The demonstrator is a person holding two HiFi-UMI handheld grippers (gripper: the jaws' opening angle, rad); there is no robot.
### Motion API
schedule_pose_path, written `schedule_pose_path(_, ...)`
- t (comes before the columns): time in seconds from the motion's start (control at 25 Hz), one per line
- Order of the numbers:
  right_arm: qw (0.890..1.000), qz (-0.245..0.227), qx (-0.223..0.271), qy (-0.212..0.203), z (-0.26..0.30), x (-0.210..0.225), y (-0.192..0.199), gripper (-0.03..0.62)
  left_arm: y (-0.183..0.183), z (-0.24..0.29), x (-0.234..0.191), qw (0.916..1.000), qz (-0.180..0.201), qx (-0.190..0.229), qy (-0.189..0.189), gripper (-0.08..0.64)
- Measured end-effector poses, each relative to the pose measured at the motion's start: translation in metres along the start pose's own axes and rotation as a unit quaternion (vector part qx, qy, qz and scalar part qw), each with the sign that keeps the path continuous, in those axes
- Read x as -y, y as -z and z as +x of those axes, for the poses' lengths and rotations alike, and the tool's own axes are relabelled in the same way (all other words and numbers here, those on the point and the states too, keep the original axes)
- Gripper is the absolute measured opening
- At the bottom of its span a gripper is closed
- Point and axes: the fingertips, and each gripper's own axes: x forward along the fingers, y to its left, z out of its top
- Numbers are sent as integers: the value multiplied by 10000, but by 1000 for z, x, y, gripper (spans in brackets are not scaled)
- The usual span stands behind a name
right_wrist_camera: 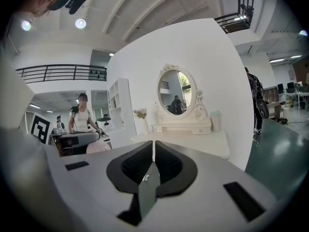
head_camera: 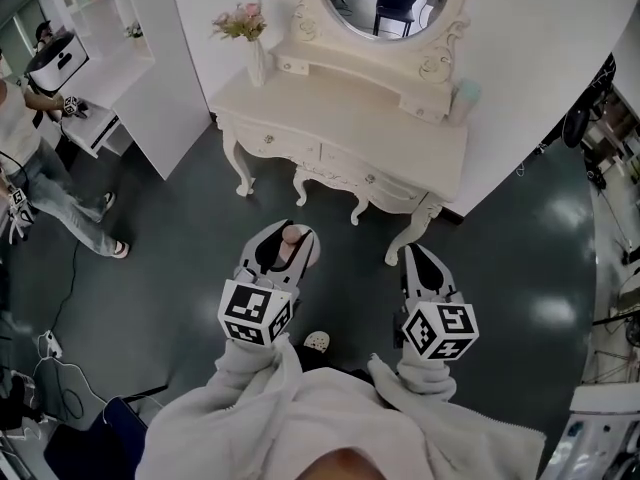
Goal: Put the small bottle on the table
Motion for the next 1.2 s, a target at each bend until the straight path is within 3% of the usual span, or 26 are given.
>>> schedule_pose_path(0.44,9999,98,-12,23,46,-9,3,38,3,22,-36,9998,100,-90,135,153)
schedule_pose_path(0.8,9992,175,-225,290,41,4,11,38,15,33,-29,9991,-60,-230,351,154)
schedule_pose_path(1.2,9992,201,-322,127,79,28,7,38,19,75,-34,9990,-54,-295,331,154)
